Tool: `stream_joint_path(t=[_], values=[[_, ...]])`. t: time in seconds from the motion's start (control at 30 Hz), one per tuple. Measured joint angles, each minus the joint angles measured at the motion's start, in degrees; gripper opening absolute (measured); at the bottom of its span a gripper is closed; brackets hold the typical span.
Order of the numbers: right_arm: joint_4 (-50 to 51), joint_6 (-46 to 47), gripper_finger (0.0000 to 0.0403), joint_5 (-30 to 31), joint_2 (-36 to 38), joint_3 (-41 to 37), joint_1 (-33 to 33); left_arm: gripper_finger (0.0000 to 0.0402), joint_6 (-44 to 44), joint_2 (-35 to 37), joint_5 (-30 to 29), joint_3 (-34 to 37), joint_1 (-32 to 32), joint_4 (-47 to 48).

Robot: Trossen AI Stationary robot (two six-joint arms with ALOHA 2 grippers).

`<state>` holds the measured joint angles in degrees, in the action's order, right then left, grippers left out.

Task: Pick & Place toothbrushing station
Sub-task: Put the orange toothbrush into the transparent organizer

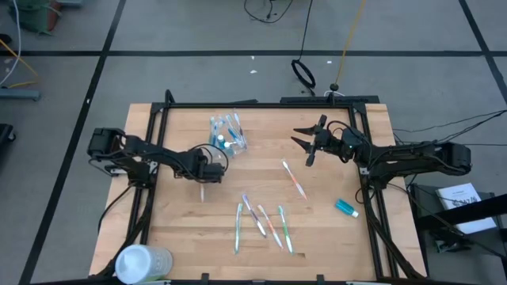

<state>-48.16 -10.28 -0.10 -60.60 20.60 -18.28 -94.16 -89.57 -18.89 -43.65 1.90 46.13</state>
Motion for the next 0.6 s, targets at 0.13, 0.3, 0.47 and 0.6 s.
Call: stream_joint_path(t=[0.13,0.3,0.47,0.6], values=[[0.1,0.0,0.0130,0.0,0.0,0.0,0.0,0.0014,-1.1,3.6,-5.6,-2.1,1.7,4.5],[0.3,0.0,0.0130,0.0,0.0,0.0,0.0,0.0013,-2.3,9.8,-18.8,-3.8,4.2,5.7],[0.4,0.0,0.0130,0.0,0.0,0.0,0.0,0.0008,0.2,13.6,-29.1,-5.3,5.7,7.8],[0.4,0.0,0.0130,0.0,0.0,0.0,0.0,0.0010,7.2,14.4,-39.4,-5.9,6.2,5.3]])
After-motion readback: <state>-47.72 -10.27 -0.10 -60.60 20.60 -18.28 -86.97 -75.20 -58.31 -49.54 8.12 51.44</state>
